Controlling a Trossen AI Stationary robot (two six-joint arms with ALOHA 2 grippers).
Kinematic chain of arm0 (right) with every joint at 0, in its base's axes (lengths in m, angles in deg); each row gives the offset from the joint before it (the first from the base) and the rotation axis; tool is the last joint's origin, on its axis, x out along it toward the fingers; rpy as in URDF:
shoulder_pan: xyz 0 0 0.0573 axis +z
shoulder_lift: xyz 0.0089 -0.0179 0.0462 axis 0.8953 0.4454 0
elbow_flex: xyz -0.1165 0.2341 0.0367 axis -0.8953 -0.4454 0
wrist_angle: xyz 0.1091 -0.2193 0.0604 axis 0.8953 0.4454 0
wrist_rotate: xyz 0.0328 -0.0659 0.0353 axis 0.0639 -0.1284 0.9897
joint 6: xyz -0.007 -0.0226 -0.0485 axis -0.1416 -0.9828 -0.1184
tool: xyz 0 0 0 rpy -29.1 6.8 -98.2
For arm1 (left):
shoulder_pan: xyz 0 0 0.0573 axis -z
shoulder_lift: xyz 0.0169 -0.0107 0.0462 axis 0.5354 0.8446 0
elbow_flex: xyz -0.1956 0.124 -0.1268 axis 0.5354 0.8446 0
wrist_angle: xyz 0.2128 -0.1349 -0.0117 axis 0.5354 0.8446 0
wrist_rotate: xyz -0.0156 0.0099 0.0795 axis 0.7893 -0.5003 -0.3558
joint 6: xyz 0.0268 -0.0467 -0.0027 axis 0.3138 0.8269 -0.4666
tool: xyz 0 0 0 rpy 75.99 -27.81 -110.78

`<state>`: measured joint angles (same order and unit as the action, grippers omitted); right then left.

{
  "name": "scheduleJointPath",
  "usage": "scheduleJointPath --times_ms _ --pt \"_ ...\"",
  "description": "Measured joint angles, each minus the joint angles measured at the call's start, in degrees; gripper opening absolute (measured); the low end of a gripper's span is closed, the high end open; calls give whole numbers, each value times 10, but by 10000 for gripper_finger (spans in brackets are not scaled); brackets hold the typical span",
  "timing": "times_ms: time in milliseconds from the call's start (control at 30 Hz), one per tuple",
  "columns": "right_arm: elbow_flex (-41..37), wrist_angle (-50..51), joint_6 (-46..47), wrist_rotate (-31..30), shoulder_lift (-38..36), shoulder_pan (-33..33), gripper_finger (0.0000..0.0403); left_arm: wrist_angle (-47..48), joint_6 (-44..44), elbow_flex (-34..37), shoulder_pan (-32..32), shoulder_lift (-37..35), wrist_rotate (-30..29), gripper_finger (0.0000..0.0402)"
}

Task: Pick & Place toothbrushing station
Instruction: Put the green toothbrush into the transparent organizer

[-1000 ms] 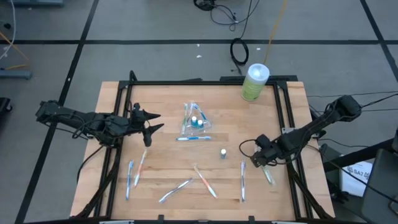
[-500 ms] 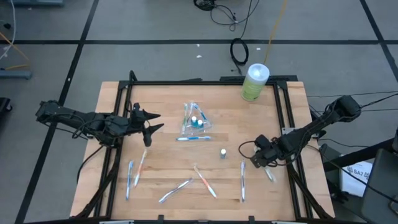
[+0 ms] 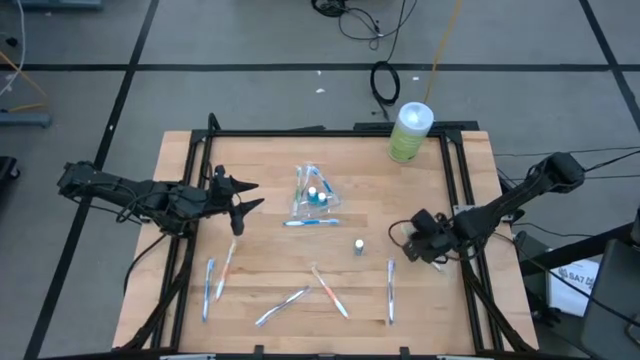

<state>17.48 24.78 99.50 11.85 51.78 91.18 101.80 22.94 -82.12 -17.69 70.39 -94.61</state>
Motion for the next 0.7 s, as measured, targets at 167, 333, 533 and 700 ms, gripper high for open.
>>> scheduleJointPath --times_ms 167,333,533,700 --pt "15 -35 -78 -163 -59 -5 6 -2 -8 0 0 0 0 209" --pt "16 -199 -273 -296 -103 -39 10 -2 -10 0 0 0 0 209" --pt "17 -619 -688 -313 -87 -92 9 -2 -11 0 0 0 0 209" --pt "18 -880 -890 -128 -24 -148 8 -2 -11 0 0 0 0 209"
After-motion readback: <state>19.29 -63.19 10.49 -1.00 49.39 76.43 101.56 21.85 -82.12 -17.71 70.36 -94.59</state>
